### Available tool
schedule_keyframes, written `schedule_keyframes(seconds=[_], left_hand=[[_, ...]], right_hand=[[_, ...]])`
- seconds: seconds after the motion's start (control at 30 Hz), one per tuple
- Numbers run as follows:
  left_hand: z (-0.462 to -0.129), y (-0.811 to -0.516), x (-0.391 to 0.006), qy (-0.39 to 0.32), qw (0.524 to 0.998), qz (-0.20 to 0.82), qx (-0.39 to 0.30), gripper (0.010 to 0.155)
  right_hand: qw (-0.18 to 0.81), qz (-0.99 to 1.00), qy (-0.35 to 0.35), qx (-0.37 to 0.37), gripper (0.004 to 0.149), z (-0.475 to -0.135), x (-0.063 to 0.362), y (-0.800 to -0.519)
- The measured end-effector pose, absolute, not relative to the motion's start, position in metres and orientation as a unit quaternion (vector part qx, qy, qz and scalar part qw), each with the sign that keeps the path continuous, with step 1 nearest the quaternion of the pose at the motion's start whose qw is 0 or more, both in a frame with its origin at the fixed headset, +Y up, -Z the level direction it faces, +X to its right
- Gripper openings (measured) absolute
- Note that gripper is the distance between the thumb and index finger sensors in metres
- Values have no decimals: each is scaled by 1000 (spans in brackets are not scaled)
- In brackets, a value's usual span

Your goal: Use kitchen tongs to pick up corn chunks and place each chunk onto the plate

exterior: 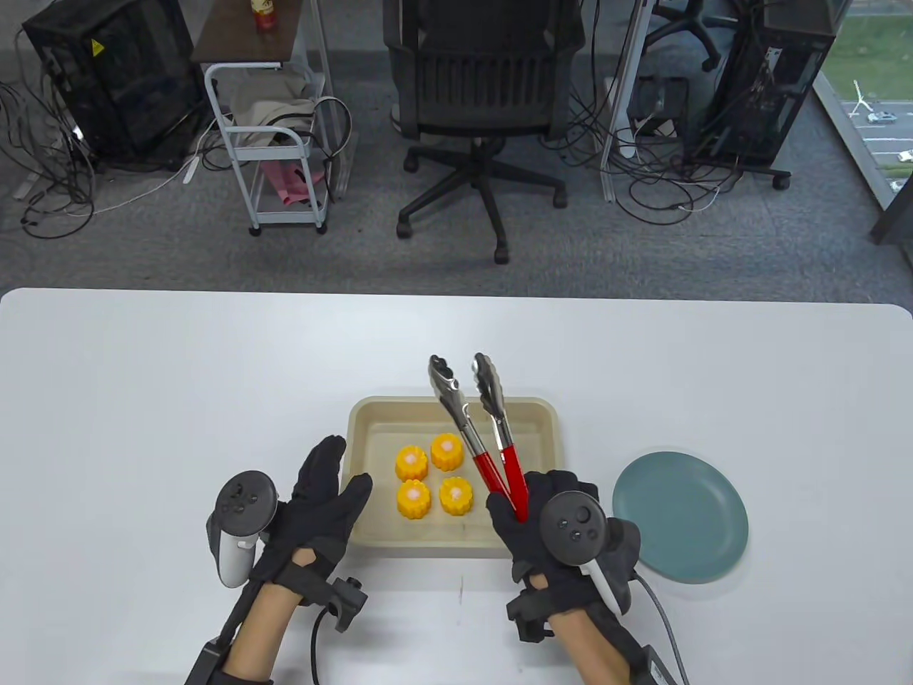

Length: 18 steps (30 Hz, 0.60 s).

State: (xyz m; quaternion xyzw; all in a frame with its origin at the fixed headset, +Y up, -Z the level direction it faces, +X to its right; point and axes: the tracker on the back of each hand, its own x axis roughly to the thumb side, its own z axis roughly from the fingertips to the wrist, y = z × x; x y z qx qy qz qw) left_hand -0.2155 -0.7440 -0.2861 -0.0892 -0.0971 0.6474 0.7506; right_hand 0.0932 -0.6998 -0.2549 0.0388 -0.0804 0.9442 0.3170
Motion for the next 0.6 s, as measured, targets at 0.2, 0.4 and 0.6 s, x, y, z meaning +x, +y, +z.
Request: schedule_keyframes(seconds=[0.2, 0.4, 0.6], left_hand=[[-284, -749, -186, -190, 629, 730, -191, 111], [-281, -753, -167, -201, 581, 755, -228, 117], [-280, -759, -162, -196, 556, 771, -239, 111]], right_hand=[[335, 933, -80, 101, 76, -239, 56, -700], [313, 935, -67, 150, 76, -231, 34, -709], [313, 936, -41, 155, 74, -227, 21, -721]])
